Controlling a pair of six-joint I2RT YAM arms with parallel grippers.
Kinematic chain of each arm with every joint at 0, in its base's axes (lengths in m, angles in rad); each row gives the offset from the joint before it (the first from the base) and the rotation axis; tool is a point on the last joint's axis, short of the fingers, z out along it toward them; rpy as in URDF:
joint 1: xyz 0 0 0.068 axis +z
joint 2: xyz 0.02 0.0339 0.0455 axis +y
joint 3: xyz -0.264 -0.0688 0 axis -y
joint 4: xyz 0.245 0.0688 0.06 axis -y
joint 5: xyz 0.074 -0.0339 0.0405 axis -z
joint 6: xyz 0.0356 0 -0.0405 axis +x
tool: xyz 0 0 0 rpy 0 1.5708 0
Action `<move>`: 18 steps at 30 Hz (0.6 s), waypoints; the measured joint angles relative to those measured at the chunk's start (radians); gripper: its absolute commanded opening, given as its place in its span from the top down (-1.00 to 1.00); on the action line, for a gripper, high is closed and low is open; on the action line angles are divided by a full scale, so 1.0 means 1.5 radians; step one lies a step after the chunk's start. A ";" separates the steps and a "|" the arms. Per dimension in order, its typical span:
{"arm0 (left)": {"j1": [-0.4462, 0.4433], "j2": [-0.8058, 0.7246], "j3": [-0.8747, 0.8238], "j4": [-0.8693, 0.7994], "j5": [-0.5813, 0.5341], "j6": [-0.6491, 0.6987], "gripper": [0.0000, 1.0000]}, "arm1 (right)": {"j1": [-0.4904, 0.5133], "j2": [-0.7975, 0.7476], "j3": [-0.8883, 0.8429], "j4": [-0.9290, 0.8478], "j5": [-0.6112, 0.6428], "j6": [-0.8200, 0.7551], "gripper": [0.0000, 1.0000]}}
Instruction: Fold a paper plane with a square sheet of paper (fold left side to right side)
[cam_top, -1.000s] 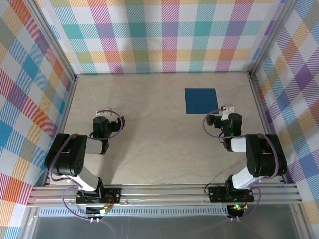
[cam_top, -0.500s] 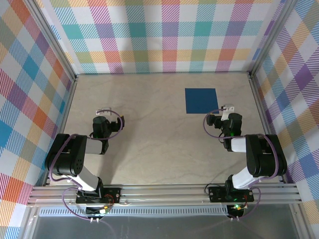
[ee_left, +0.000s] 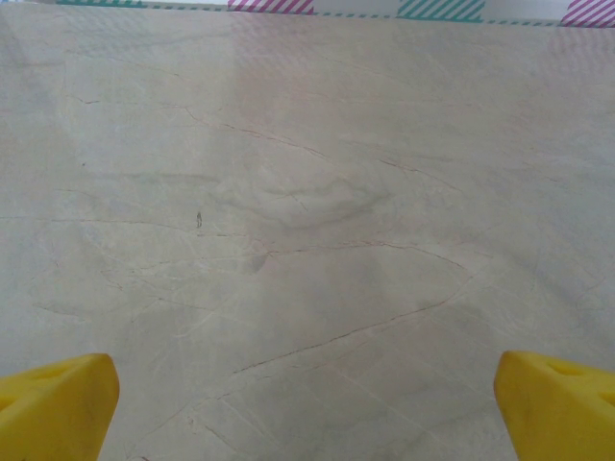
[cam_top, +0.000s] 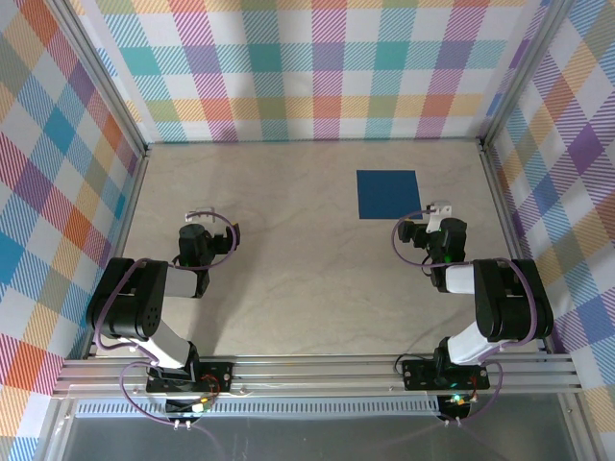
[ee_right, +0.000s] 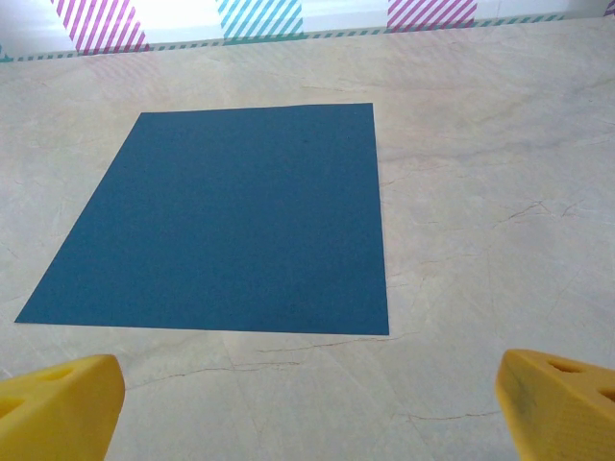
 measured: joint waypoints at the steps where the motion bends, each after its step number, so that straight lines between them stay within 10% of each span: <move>1: 0.000 0.000 0.000 0.000 0.000 0.000 -0.99 | 0.000 0.000 0.000 0.000 0.000 0.000 -0.97; 11: 0.000 -0.012 -0.002 -0.007 -0.004 -0.001 -0.99 | 0.000 -0.024 0.001 -0.037 0.005 0.003 -0.97; 18: 0.000 -0.235 0.027 -0.189 -0.042 -0.061 -0.99 | 0.000 -0.144 0.126 -0.290 0.004 0.078 -0.97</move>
